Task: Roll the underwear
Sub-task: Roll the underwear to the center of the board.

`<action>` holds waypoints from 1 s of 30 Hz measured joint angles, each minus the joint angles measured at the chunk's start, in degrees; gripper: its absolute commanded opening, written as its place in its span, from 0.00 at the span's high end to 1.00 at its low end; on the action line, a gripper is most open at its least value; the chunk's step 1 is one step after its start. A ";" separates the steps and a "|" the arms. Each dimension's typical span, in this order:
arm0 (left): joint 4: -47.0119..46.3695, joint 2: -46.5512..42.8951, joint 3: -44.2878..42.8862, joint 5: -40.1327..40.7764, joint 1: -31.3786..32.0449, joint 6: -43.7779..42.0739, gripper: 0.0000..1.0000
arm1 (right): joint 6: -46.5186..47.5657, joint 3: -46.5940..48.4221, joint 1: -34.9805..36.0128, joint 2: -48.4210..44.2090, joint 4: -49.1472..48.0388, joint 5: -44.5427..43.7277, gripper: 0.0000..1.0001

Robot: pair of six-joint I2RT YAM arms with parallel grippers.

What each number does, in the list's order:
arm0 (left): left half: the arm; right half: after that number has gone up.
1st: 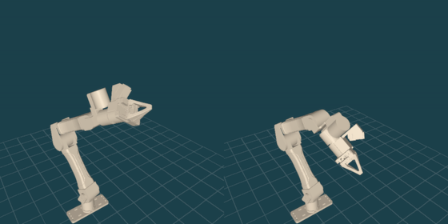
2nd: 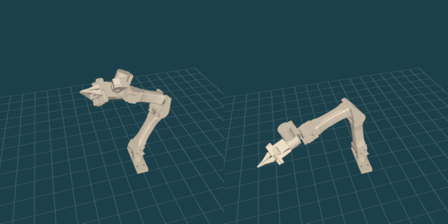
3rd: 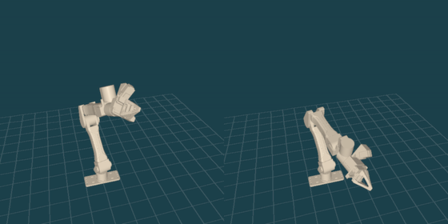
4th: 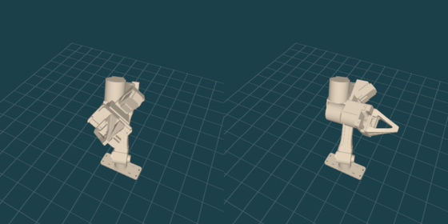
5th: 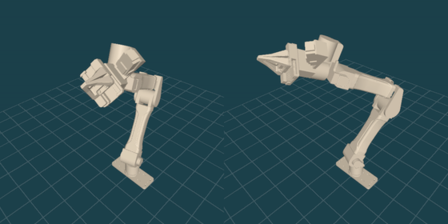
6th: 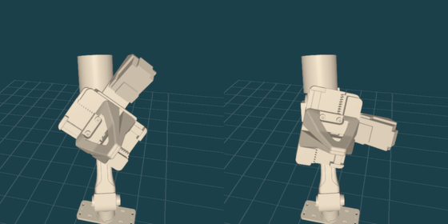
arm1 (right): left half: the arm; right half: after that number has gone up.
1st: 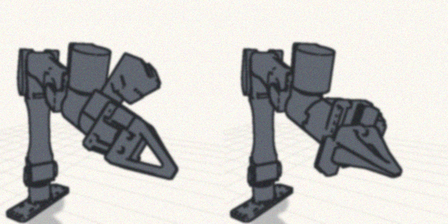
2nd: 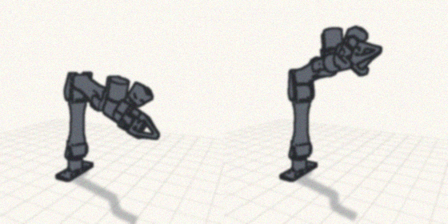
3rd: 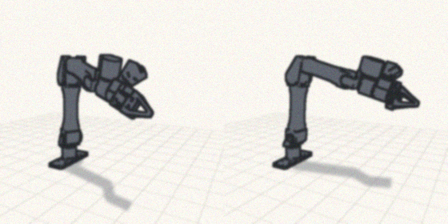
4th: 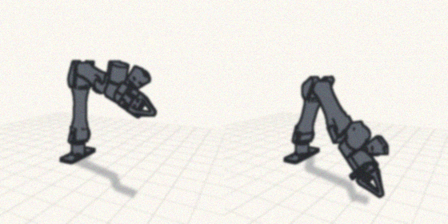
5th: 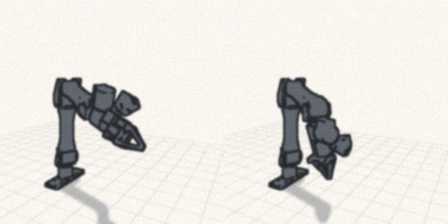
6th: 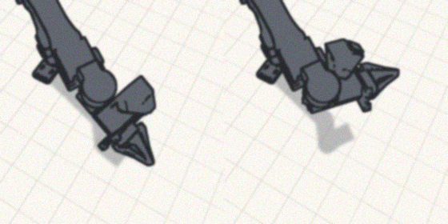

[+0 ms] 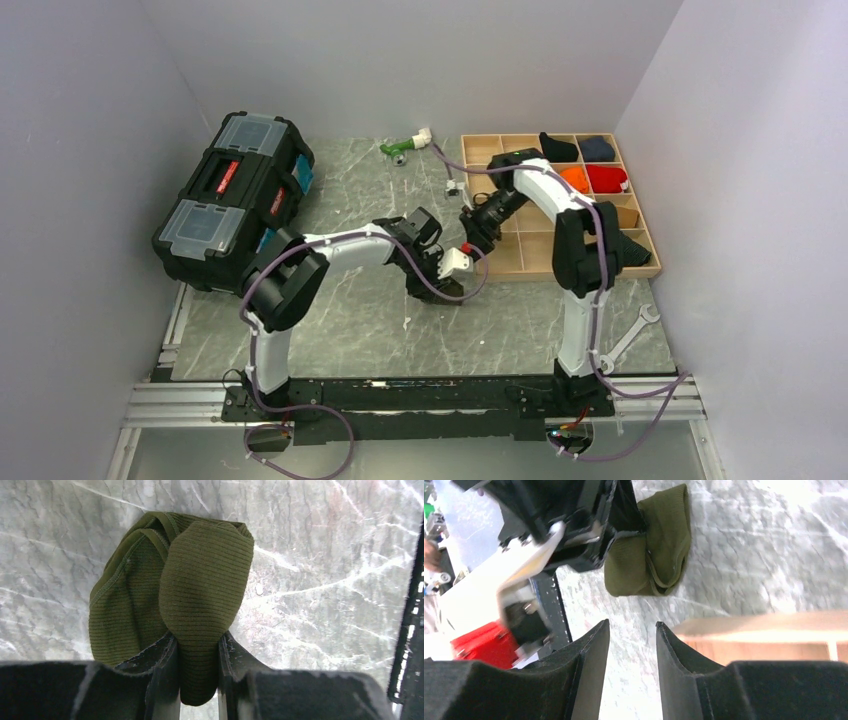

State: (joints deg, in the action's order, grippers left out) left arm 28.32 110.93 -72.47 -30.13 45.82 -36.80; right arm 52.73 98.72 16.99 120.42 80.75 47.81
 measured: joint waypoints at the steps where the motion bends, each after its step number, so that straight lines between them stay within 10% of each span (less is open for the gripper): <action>1: 1.60 1.03 -1.55 -0.98 -0.39 0.15 1.00 | -0.59 -1.44 -0.87 -1.90 -1.33 -0.02 0.59; 20: 32.11 24.44 -31.39 -24.15 -8.41 2.34 1.00 | -10.54 -30.16 -8.35 -33.59 -23.54 -5.88 0.57; 30: 40.85 31.61 -38.56 -30.56 -9.70 5.01 1.00 | -13.81 -43.01 9.03 -41.51 -37.75 -16.11 0.53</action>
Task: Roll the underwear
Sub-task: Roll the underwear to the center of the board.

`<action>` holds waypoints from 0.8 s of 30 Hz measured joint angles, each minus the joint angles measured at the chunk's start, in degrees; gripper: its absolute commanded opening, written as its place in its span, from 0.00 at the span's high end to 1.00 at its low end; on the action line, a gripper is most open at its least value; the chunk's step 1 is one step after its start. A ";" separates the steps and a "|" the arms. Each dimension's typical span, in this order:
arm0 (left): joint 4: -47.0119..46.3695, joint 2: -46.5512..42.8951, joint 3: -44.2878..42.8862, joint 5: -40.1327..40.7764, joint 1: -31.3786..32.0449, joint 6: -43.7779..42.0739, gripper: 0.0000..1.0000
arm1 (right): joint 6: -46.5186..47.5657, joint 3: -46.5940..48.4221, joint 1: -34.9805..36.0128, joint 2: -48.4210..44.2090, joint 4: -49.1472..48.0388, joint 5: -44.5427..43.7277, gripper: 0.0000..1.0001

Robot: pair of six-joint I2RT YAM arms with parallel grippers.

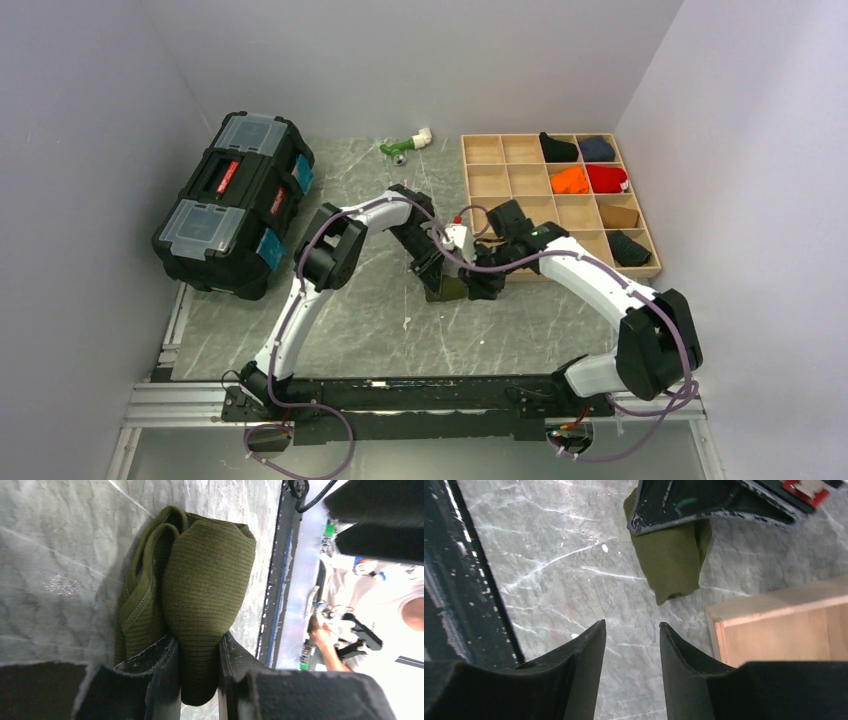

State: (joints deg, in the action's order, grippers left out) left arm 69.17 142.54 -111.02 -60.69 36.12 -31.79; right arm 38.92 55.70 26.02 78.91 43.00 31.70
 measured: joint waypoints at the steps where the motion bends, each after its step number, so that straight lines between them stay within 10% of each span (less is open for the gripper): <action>1: 0.48 0.37 -0.09 -0.52 -0.04 0.09 1.00 | -0.13 -0.68 1.51 -0.07 -0.90 -1.14 0.52; 12: 5.53 4.20 -1.97 -5.49 -0.68 1.01 1.00 | 0.57 -1.68 11.85 6.19 -9.49 -13.51 0.36; 15: 5.77 4.31 -2.08 -5.53 -0.68 1.03 1.00 | 0.87 -1.55 13.35 8.48 -10.14 -15.30 0.26; 17: 5.84 4.33 -2.12 -5.51 -0.68 1.03 1.00 | 1.38 -1.42 14.38 9.49 -10.60 -16.72 0.01; 24: 6.38 4.48 -2.14 -5.57 -0.68 0.94 1.00 | 2.05 -1.33 16.63 13.81 -13.46 -19.98 0.01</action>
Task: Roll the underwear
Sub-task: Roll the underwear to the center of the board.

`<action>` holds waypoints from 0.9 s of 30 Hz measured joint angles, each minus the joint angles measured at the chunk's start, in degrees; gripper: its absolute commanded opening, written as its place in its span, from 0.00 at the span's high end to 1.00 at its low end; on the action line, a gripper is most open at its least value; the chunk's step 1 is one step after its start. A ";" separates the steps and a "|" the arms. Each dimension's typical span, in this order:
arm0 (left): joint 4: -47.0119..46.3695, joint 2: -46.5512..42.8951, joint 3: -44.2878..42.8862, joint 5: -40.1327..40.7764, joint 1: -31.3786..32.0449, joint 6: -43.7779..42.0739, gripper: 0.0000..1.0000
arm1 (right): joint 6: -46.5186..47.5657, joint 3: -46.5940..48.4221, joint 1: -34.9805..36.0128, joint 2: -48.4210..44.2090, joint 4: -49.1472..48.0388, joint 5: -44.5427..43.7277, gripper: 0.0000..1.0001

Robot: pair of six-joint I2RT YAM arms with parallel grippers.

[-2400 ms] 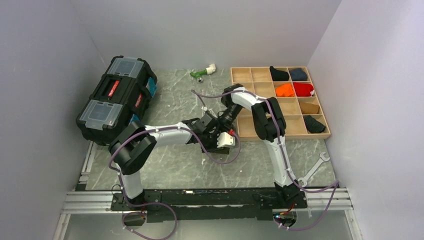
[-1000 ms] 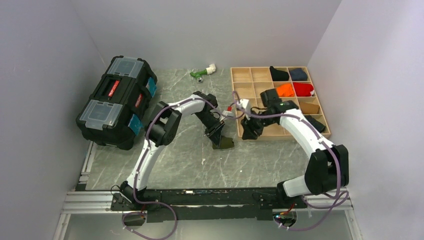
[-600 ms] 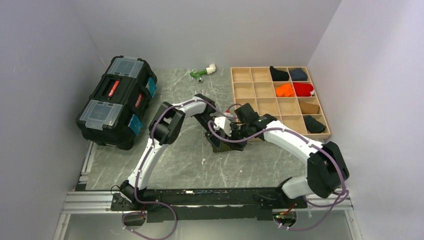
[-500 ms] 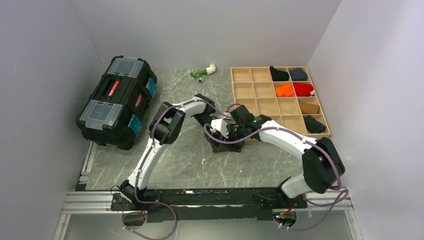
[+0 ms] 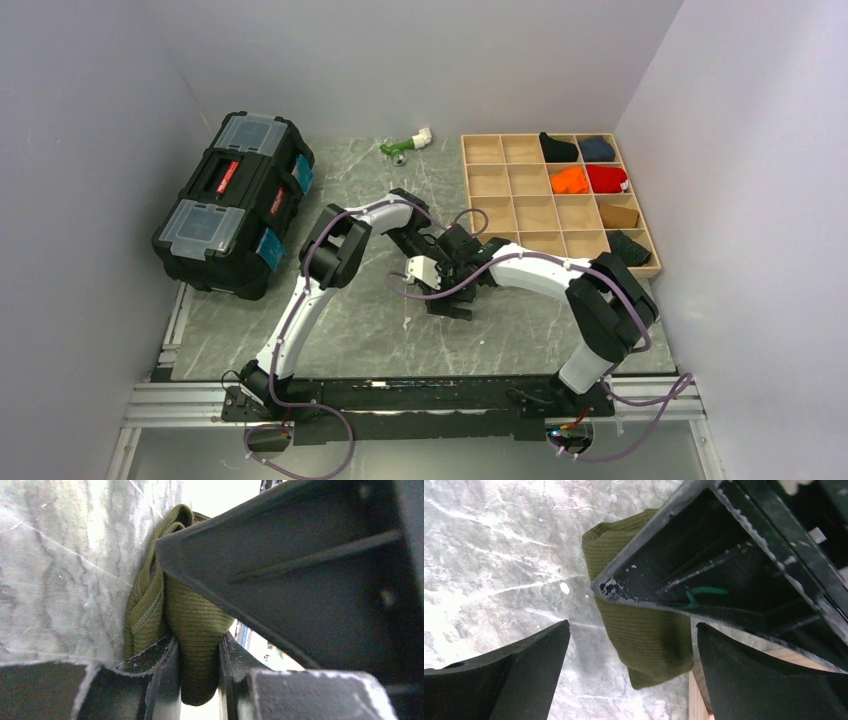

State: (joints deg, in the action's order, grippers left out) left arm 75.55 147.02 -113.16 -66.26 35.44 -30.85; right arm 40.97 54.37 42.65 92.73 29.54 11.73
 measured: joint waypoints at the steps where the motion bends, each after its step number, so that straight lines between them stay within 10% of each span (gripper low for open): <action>1: 0.17 0.04 0.00 0.00 0.00 -0.02 1.00 | 0.00 0.00 0.22 0.61 -0.26 -0.33 0.02; 17: 1.44 0.17 0.63 -0.20 0.02 -0.61 1.00 | -0.52 2.03 0.46 4.17 -0.15 0.35 0.46; 27: 2.10 0.17 1.95 -1.07 -0.42 -1.20 0.97 | 0.33 3.91 -0.24 6.05 1.90 1.88 0.97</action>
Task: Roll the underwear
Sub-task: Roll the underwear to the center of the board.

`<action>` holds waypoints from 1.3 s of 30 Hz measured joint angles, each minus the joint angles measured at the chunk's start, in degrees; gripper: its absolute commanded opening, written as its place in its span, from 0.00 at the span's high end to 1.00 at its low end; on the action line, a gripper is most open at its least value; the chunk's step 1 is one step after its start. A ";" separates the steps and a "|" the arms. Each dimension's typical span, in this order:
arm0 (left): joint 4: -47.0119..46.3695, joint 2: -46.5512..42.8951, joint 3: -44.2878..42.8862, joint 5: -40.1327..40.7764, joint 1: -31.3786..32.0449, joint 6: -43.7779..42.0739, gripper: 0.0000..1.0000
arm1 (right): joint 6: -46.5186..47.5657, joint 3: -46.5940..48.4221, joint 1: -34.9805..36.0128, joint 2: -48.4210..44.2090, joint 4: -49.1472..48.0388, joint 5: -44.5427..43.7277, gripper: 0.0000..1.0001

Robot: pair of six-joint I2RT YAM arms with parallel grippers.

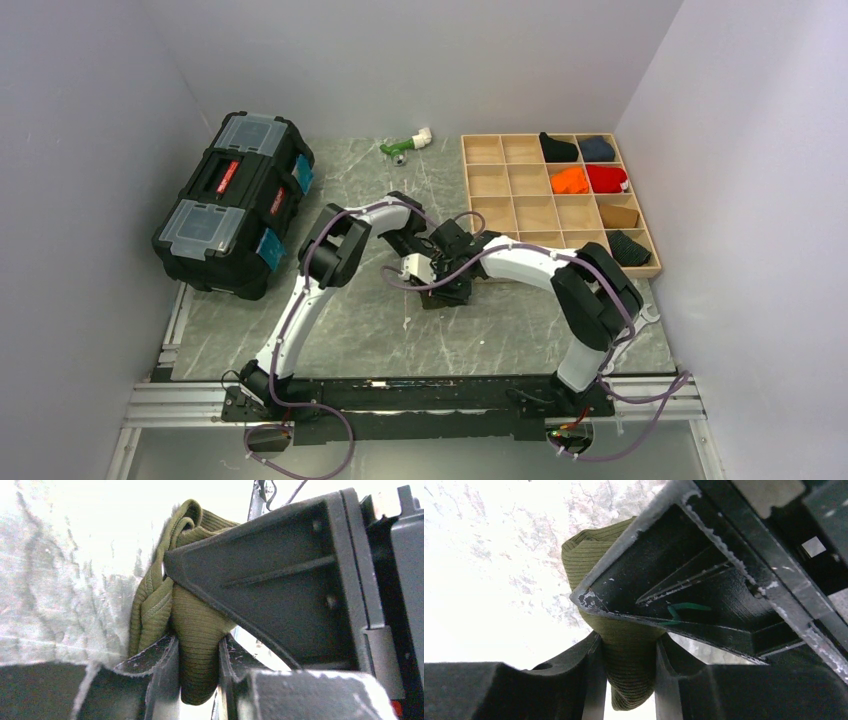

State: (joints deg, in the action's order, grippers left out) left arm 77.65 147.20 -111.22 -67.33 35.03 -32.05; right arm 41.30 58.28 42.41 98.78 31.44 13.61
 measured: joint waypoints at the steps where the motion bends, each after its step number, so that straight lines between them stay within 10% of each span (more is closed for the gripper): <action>1: -0.26 -0.04 0.37 -0.42 -0.13 0.09 0.95 | 0.09 0.28 -0.20 0.26 0.31 0.44 0.99; 21: -2.45 -2.43 4.98 -1.77 -2.54 -0.39 0.52 | -0.22 4.70 -3.34 3.93 4.81 7.10 1.00; 39: -7.72 -12.76 18.43 4.39 -11.89 -1.38 0.52 | -1.05 6.54 -4.24 5.33 6.80 9.14 1.00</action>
State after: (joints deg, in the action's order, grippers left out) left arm 69.93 134.43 -92.79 -62.94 23.14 -33.43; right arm 40.25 64.82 38.17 104.12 38.24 22.74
